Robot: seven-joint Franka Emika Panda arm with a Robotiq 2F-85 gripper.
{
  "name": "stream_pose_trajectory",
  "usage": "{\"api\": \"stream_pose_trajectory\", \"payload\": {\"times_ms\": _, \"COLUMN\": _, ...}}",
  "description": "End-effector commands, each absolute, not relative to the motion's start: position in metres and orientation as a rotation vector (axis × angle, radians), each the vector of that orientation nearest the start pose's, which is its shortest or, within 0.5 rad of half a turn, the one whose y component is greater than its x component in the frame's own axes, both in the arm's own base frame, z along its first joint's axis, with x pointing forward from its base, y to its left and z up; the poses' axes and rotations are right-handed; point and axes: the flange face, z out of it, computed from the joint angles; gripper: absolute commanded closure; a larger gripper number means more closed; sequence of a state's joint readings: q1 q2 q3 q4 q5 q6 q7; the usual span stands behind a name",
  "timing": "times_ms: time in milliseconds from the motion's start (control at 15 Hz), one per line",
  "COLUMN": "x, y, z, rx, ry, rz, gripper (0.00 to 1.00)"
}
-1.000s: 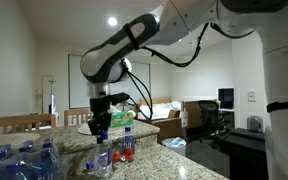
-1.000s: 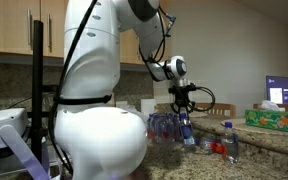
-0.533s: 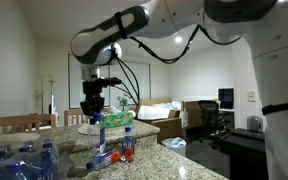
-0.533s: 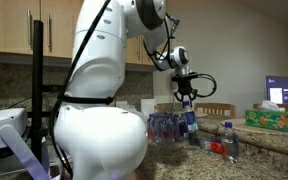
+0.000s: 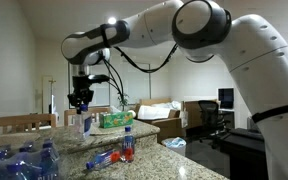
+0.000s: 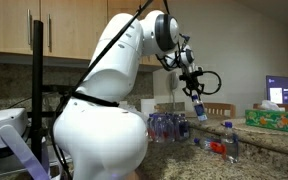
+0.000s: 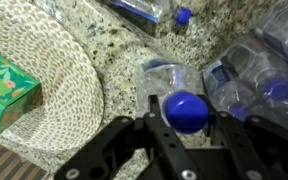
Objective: Put the empty bottle on the top counter
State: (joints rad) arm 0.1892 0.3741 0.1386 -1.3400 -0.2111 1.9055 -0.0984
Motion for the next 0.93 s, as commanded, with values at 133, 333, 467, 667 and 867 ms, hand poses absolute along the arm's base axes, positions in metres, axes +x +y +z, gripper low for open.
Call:
{"api": "stream_pose_trajectory", "payload": {"times_ms": 133, "x": 0.711, "y": 0.183, "z": 0.548, "rx": -3.086, "ry": -0.609, "rz": -0.327, "gripper": 0.85}}
{"api": "stream_pose_trajectory", "payload": {"times_ms": 333, "x": 0.713, "y": 0.178, "z": 0.541, "rx": -3.051, "ry": -0.53, "rz": -0.119, "gripper": 0.85}}
{"api": "stream_pose_trajectory", "payload": {"times_ms": 467, "x": 0.71, "y": 0.174, "z": 0.534, "rx": -3.046, "ry": -0.491, "rz": 0.033, "gripper": 0.85}}
{"api": "stream_pose_trajectory", "payload": {"times_ms": 667, "x": 0.718, "y": 0.172, "z": 0.532, "rx": -3.064, "ry": -0.431, "rz": 0.009, "gripper": 0.85}}
{"api": "stream_pose_trajectory", "payload": {"times_ms": 867, "x": 0.727, "y": 0.171, "z": 0.532, "rx": -3.073, "ry": -0.363, "rz": -0.077, "gripper": 0.85}}
